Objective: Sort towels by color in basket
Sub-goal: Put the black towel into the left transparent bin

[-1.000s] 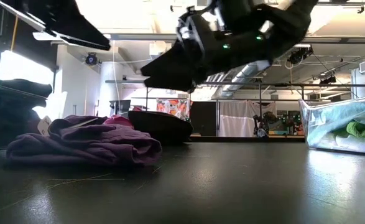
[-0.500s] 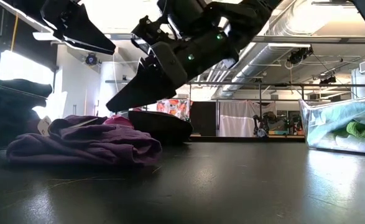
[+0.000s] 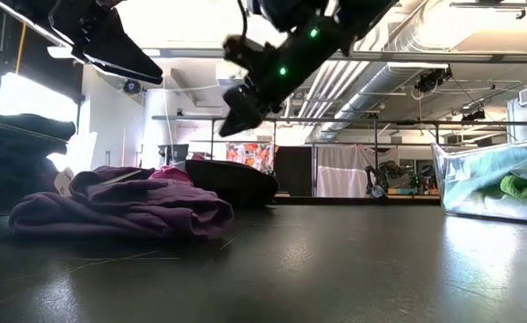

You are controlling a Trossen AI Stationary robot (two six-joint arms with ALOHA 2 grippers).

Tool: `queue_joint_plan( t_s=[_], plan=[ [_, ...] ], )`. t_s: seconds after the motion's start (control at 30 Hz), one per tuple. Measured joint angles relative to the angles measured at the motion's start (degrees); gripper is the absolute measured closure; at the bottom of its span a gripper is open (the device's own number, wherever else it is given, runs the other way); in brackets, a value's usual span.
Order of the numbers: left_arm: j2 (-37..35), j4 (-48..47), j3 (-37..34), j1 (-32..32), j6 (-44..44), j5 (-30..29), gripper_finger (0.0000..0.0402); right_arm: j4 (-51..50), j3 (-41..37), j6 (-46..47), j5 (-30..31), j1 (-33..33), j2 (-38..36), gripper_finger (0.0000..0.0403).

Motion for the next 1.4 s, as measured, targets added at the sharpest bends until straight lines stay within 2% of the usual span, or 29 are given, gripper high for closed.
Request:
queue_joint_plan(
  t_s=[0.03,0.13,0.23,0.33,0.47,0.6,0.7,0.8,0.87,0.93,1.1,1.23,1.3,1.4],
  plan=[
    [0.1,-0.2,0.0,0.0,-0.2,0.0,0.0174,0.1,0.0,0.8,-0.6,-1.6,0.2,0.0148],
    [0.1,-0.5,0.0,0.0,-0.3,0.2,0.0174,0.1,0.0,4.7,-8.1,-7.2,2.2,0.0148],
    [0.4,-0.6,0.0,0.0,-0.3,0.2,0.0174,1.2,-0.2,6.2,-9.6,-11.9,4.6,0.0148],
    [0.7,-0.5,0.0,0.0,-0.3,0.2,0.0174,3.8,0.0,6.2,-15.4,-15.5,6.4,0.0151],
    [0.7,-0.5,0.0,0.0,-1.6,0.2,0.0174,3.4,-0.1,6.7,-18.0,-17.6,9.1,0.0179],
    [0.7,-0.9,0.0,0.0,-4.3,0.4,0.0174,3.9,0.0,6.7,-20.6,-17.9,9.7,0.0245],
    [0.7,0.0,-1.1,-0.1,-6.3,0.4,0.0174,2.5,0.0,7.8,-22.8,-17.6,10.3,0.0309],
    [0.7,0.4,-2.5,-0.7,-7.9,0.3,0.0174,1.7,0.0,8.2,-22.4,-16.3,10.1,0.0378],
    [0.7,-0.4,-2.8,-1.7,-7.8,0.3,0.0174,0.0,0.0,9.2,-21.5,-14.8,9.7,0.0393],
    [0.7,-0.7,-2.9,-2.8,-7.2,-0.4,0.0174,-2.1,0.0,9.8,-21.2,-12.8,8.8,0.0386],
    [1.0,0.0,-2.9,-5.7,-3.1,-5.1,0.0174,-6.5,-1.3,9.3,-19.7,-6.6,6.1,0.0397],
    [2.8,0.9,-2.9,-7.0,-1.3,-8.4,0.0174,1.2,-9.2,13.7,-17.7,-1.9,2.9,0.0395],
    [4.4,1.4,-2.9,-7.4,-0.5,-9.8,0.0174,12.1,-15.1,16.7,-16.8,0.2,1.4,0.0397],
    [8.0,5.3,-3.0,-7.5,2.6,-10.9,0.0174,35.2,-24.0,18.8,-16.9,3.2,0.7,0.0399]
  ],
)
